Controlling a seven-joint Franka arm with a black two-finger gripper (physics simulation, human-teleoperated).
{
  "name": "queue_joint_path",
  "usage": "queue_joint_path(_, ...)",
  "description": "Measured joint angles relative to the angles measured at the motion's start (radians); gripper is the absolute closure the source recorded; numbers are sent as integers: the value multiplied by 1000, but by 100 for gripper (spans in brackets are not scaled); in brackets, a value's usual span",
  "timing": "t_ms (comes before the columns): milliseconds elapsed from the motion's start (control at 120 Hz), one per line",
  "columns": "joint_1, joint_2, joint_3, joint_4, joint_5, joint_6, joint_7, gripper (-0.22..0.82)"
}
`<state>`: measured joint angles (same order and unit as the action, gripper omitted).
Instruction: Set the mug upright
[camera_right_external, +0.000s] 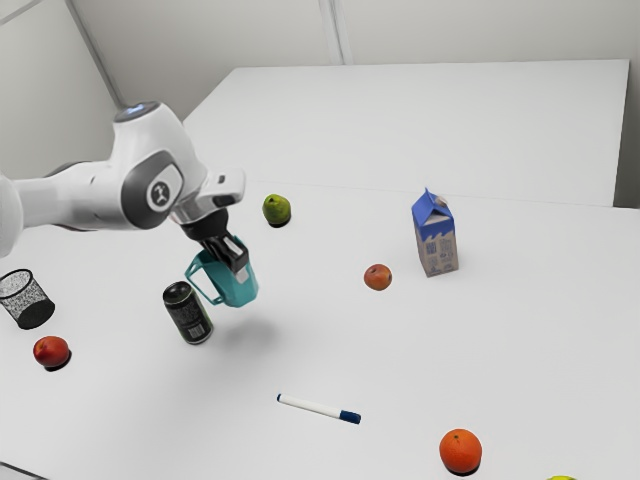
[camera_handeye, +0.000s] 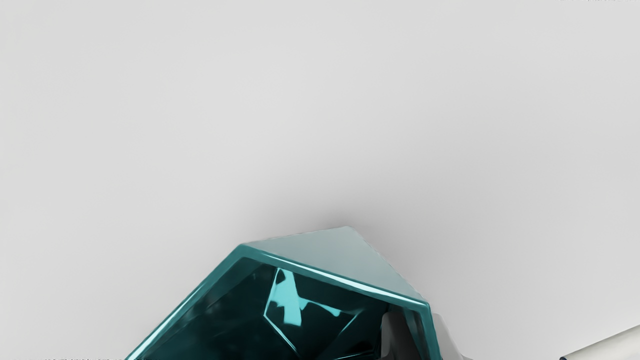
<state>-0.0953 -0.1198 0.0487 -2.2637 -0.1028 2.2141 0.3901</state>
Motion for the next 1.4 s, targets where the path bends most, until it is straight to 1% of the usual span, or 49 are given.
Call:
queue_joint_path(358, -5, 76, -2, 4, 72, 90, -159, 78)
queue_joint_path(808, -6, 143, -3, 5, 87, 199, -265, 78)
queue_joint_path(1400, -11, 196, -4, 5, 88, 232, -327, 78)
